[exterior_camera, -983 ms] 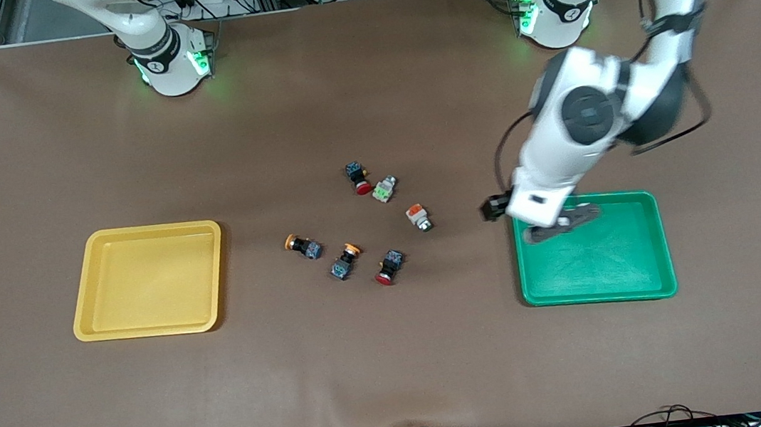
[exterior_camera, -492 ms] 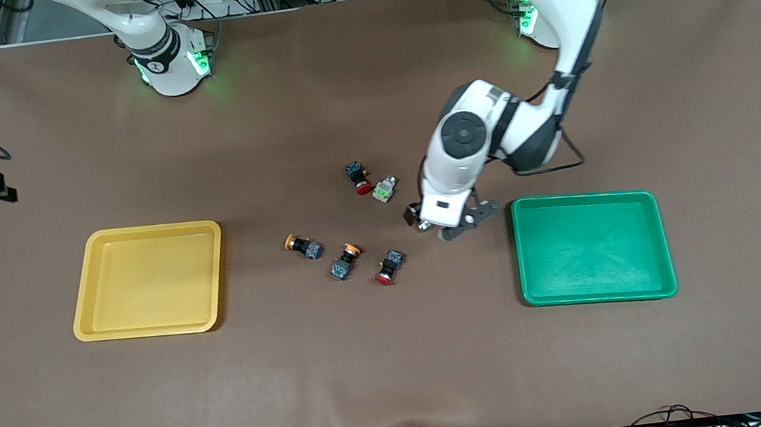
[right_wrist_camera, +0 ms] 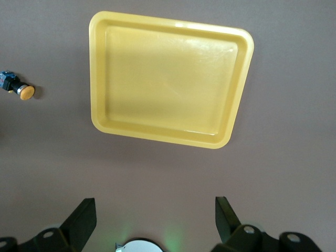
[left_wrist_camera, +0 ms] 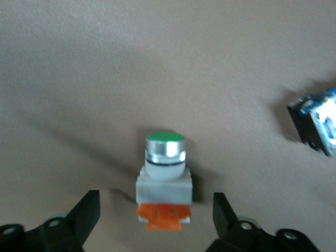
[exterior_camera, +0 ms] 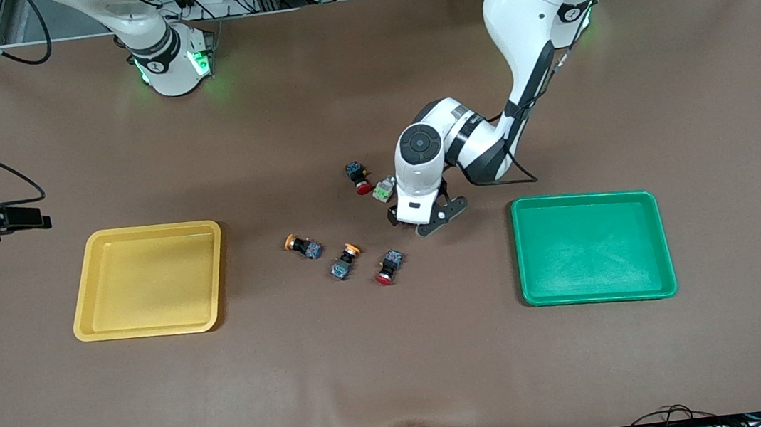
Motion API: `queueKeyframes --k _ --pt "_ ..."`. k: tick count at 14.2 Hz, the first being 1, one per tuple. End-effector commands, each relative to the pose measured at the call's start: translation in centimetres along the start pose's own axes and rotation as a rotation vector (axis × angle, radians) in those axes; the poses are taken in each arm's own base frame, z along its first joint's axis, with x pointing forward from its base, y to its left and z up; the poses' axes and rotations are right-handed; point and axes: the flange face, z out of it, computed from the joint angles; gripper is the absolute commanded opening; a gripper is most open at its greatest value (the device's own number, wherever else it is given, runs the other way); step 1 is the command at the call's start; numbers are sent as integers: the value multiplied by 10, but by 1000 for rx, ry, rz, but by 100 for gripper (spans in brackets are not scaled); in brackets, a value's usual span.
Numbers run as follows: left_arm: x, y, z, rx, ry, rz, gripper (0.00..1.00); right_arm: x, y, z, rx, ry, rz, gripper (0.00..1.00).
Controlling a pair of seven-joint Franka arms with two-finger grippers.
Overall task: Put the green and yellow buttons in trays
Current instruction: 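Carry the button into the green tray while the right gripper reaches the yellow tray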
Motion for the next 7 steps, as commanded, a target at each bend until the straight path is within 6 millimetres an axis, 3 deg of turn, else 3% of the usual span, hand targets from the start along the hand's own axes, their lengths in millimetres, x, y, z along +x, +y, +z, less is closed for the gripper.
queueKeyframes --k 1,2,3,5,7 --pt "6 3 -4 -10 28 -9 66 2 2 -9 11 38 12 100" --pt "4 2 2 -7 25 -9 38 5 3 -6 21 39 21 100" --pt "5 2 1 -9 25 -11 3 7 2 -3 35 38 24 100" --pt "12 1 -7 -16 31 -12 0 18 0 11 40 45 79 100" --pt "56 -17 -47 -29 54 -40 0 24 -8 21 48 42 197 100"
